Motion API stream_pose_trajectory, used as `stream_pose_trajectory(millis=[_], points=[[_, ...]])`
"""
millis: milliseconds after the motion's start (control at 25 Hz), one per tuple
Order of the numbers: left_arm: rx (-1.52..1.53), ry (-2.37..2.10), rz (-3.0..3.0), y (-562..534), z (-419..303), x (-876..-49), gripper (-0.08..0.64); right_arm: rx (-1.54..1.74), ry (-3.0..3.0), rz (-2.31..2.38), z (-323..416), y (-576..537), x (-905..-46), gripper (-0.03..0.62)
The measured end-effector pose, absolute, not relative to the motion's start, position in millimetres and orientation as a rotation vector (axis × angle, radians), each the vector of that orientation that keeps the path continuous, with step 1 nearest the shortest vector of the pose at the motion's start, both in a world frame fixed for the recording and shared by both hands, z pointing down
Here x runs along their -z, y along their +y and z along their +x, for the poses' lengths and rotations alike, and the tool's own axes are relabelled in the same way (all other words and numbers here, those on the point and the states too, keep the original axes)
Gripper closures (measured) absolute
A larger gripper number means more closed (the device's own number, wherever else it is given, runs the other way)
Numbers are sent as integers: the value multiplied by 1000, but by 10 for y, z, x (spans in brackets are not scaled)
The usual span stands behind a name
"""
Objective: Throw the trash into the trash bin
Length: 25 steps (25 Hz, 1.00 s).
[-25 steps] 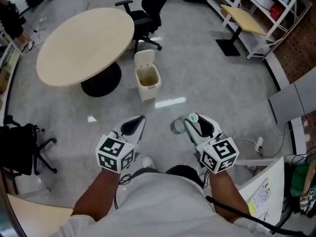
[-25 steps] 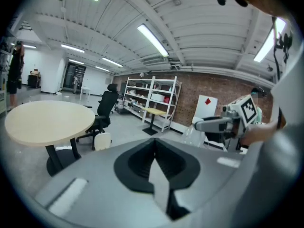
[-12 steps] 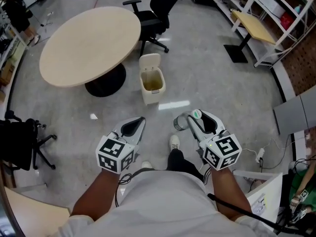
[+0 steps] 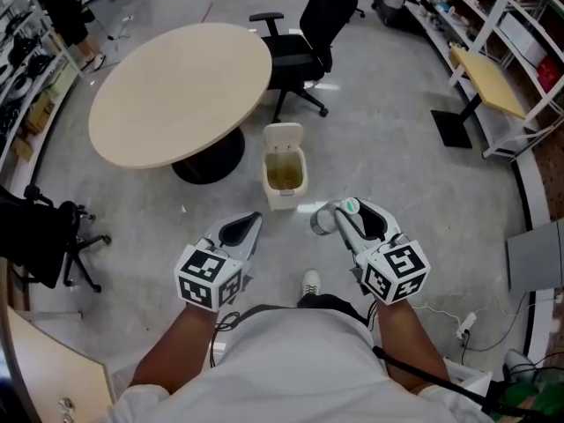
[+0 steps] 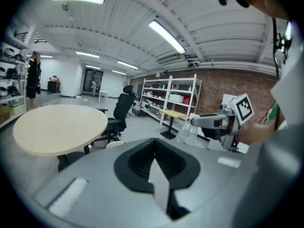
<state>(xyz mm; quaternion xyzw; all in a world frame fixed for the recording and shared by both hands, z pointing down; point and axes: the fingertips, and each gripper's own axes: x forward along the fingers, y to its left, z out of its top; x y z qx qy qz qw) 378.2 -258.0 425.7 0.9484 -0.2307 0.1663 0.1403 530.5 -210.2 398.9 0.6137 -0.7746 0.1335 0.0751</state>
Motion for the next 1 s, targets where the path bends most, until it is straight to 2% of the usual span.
stream_pose_trajectory(millis=[200, 480, 1000], points=[[-455, -696, 2675, -2686, 4251, -4227, 552, -421, -2367, 1785, 5775, -2297, -4028, 439], [-517, -779, 2631, -2686, 4533, -4342, 552, -473, -2428, 1677, 6066, -2475, -4221, 439], [-593, -849, 2549, -2847, 4478, -4517, 552, -551, -2454, 1633, 6126, -2739, -4452, 439]])
